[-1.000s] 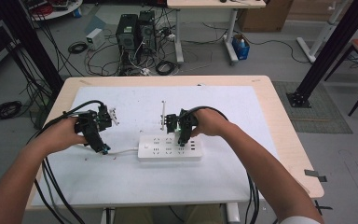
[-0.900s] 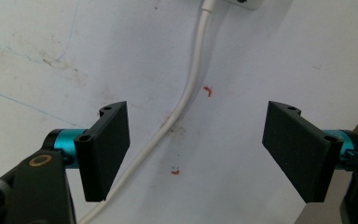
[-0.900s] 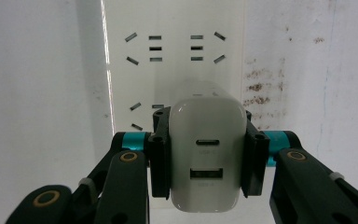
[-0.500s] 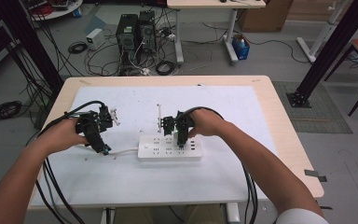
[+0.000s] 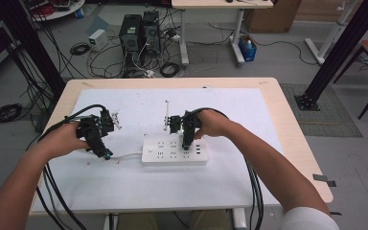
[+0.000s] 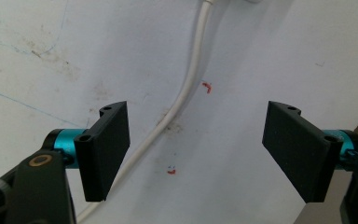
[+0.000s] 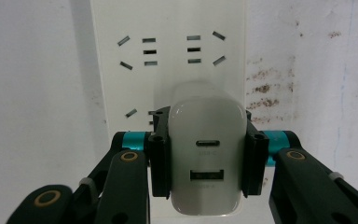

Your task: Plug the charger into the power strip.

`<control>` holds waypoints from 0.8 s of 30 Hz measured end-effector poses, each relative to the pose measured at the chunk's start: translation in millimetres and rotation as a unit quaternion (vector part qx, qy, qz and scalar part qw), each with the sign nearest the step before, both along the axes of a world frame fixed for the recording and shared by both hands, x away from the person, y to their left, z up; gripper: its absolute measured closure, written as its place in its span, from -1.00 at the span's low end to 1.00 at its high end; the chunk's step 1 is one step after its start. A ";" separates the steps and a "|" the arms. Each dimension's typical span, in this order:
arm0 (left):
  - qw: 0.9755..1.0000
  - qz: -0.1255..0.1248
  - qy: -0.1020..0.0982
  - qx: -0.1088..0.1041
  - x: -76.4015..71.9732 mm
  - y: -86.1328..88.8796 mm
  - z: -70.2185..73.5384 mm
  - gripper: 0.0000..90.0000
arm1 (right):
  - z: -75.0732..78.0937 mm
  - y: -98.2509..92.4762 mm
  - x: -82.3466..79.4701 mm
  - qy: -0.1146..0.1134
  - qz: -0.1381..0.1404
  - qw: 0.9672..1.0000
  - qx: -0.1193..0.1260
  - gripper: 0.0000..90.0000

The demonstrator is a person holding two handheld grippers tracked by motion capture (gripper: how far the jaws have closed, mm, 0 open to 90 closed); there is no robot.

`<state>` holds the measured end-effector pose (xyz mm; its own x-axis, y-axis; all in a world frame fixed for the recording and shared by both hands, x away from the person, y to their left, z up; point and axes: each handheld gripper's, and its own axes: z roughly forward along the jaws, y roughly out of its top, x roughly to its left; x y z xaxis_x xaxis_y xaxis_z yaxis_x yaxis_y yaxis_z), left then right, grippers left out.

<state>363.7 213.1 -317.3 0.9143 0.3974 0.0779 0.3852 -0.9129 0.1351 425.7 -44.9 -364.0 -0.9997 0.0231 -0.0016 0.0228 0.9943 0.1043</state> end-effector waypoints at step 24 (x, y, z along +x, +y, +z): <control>1.000 -0.001 -0.001 -0.002 0.0 -0.4 -0.6 -0.49 | -4.1 3.4 -4.3 -0.018 0.028 0.999 -0.002 0.39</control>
<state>363.7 212.7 -317.9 0.9152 0.3952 0.0786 0.3825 -0.9134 0.1395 421.4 -41.5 -368.2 -0.9988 -0.0324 -0.0377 -0.0360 0.9944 0.0996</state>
